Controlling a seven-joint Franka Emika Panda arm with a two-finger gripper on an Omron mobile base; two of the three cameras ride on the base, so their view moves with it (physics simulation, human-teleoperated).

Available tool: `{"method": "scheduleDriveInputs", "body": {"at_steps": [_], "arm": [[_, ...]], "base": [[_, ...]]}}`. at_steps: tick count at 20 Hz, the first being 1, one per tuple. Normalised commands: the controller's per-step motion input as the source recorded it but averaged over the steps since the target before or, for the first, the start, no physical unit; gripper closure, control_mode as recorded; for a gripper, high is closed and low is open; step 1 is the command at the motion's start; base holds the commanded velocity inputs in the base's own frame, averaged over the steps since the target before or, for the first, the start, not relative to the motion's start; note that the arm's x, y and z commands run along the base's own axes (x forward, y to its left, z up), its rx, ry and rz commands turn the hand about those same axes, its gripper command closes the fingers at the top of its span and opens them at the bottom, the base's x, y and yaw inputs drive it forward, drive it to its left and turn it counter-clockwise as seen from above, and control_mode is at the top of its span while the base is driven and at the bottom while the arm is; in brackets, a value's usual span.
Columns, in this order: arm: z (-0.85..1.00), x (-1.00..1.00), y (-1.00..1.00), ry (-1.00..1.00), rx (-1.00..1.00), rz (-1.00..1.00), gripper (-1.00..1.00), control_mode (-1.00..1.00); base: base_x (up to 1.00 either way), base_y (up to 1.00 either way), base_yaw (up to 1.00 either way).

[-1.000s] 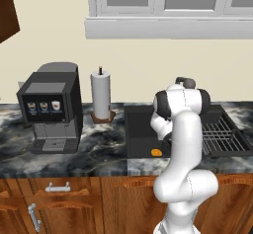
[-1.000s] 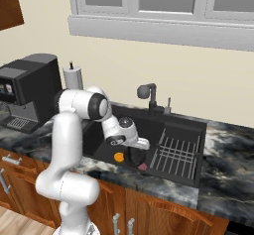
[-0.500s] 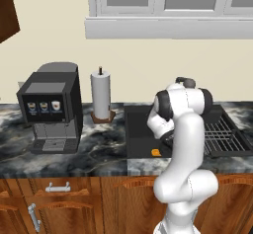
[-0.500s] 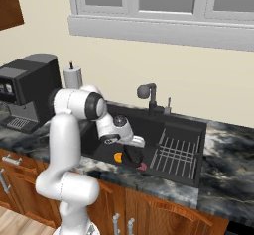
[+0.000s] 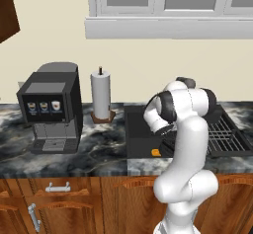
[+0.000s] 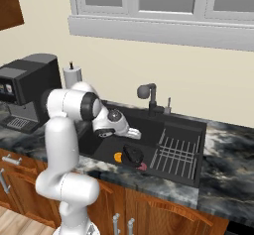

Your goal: Open the cabinet, pick the kettle from the cabinet, and place it in the sink.

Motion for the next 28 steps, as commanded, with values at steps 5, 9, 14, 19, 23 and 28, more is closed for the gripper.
{"method": "scheduleDriveInputs", "body": {"at_steps": [5,9,14,19,23,28], "arm": [[0.24,-0.15,0.1,-0.14,0.0,0.0,-1.0,-1.0],[0.24,-0.22,0.05,-0.12,0.0,0.01,-1.0,-1.0],[0.25,-0.23,0.0,-0.12,-0.01,0.03,-1.0,-1.0],[0.23,-0.31,0.0,-0.2,0.0,0.08,-1.0,-1.0],[0.28,-0.31,0.02,-0.08,-0.01,0.03,-1.0,-1.0],[0.33,-0.29,0.03,0.05,-0.04,0.0,-1.0,-1.0]], "base": [[0.0,0.0,0.0],[0.0,0.0,0.0],[0.0,0.0,0.0],[0.0,0.0,0.0],[0.0,0.0,0.0],[0.0,0.0,0.0]]}}
